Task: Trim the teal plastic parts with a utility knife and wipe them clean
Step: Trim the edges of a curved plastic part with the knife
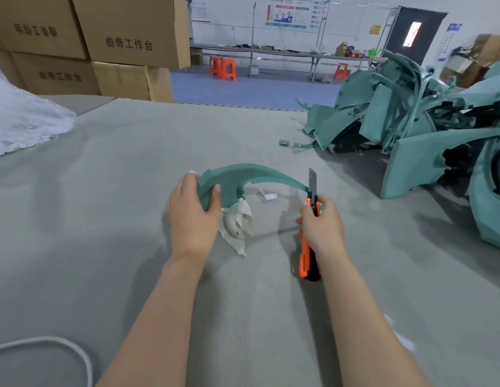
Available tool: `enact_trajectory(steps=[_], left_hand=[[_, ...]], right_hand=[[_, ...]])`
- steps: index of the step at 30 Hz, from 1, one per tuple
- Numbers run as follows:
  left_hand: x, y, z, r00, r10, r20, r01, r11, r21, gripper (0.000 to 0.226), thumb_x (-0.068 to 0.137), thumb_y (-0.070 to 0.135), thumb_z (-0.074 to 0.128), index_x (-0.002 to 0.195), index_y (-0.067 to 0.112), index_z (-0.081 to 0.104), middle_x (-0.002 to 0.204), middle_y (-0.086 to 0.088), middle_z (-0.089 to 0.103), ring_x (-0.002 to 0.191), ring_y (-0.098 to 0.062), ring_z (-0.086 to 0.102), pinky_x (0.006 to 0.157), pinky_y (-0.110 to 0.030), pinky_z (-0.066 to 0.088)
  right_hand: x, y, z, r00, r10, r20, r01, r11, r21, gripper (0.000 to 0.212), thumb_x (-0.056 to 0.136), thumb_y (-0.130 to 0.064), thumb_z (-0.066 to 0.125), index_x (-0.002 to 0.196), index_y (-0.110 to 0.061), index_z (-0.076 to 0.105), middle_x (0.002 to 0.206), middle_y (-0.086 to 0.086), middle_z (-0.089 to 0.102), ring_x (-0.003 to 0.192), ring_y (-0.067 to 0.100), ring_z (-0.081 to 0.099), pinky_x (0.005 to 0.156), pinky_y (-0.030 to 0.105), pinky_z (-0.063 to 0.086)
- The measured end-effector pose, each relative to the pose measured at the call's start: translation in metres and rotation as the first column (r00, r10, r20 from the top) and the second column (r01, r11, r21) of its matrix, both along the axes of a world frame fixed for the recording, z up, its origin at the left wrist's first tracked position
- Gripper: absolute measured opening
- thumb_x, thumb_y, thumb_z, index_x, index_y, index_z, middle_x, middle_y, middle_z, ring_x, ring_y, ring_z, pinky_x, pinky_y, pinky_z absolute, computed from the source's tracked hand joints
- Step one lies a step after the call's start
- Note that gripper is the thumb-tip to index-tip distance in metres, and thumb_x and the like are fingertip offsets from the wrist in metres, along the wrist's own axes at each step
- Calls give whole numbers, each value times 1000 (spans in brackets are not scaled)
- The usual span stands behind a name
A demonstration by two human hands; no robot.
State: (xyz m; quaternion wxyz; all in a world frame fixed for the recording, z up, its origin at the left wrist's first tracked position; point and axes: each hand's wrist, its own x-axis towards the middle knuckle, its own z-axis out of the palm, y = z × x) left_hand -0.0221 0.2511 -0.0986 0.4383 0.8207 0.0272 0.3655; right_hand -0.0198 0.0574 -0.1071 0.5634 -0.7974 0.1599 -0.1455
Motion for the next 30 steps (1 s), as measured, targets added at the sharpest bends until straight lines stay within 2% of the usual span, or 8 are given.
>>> enact_trajectory(steps=[4,9,12,15,20,23,26,30], left_hand=[[1,0,-2,999,38,19,-38,999,-18,22,91,27,61,94,6,52,87,-4,55,85,-28,53,72,-38,42],[-1,-4,-3,998,38,54,-39,999,1,26,91,30,62,92,5,54,86,-9,60,82,-32,56,72,-44,46],[-2,-6,-2,998,5,61,-8,999,44,30,89,33,57,91,4,55,85,-10,59,82,-33,55,72,-48,46],[-3,-6,-2,997,-1,83,-1,1000,20,27,89,33,56,89,6,53,82,-5,56,79,-32,54,71,-48,46],[3,-5,-7,997,37,64,-33,998,-58,24,89,35,58,88,12,50,84,-4,57,80,-29,55,71,-43,46],[3,-5,-8,997,43,67,-40,998,-45,26,90,36,58,88,10,51,84,-6,58,80,-30,55,72,-44,46],[1,-6,-7,995,26,93,-24,1000,-17,26,89,35,56,86,9,51,80,-6,55,76,-30,54,70,-44,45],[4,-10,-5,995,37,92,-36,999,-12,26,90,31,58,87,6,52,82,-5,55,78,-30,54,70,-40,42]], right_hand=[[0,5,-1,1000,25,-6,-25,1000,11,31,99,-31,48,129,-22,49,107,5,67,103,26,62,88,39,50],[-4,18,1,994,103,39,-104,994,25,29,99,-31,49,129,-28,49,108,1,68,100,22,62,92,44,51],[-8,25,2,982,173,70,-176,984,34,17,99,-31,50,112,-42,46,97,-2,68,84,20,63,84,44,54],[-10,28,4,975,201,93,-204,979,22,17,99,-31,51,111,-42,48,98,-1,69,84,21,63,84,42,54],[-11,39,14,939,307,152,-308,951,-19,21,98,-32,53,96,-53,54,80,2,68,61,14,55,70,39,52],[-15,42,17,928,339,156,-336,941,-52,25,97,-30,55,99,-55,56,81,2,68,59,11,54,66,33,51],[-19,42,19,920,354,166,-347,935,-70,24,97,-26,56,112,-44,61,79,-3,67,61,7,56,62,29,51],[-22,42,25,900,405,160,-410,912,-4,33,97,-22,56,100,-56,56,83,13,66,45,8,47,44,22,44]])
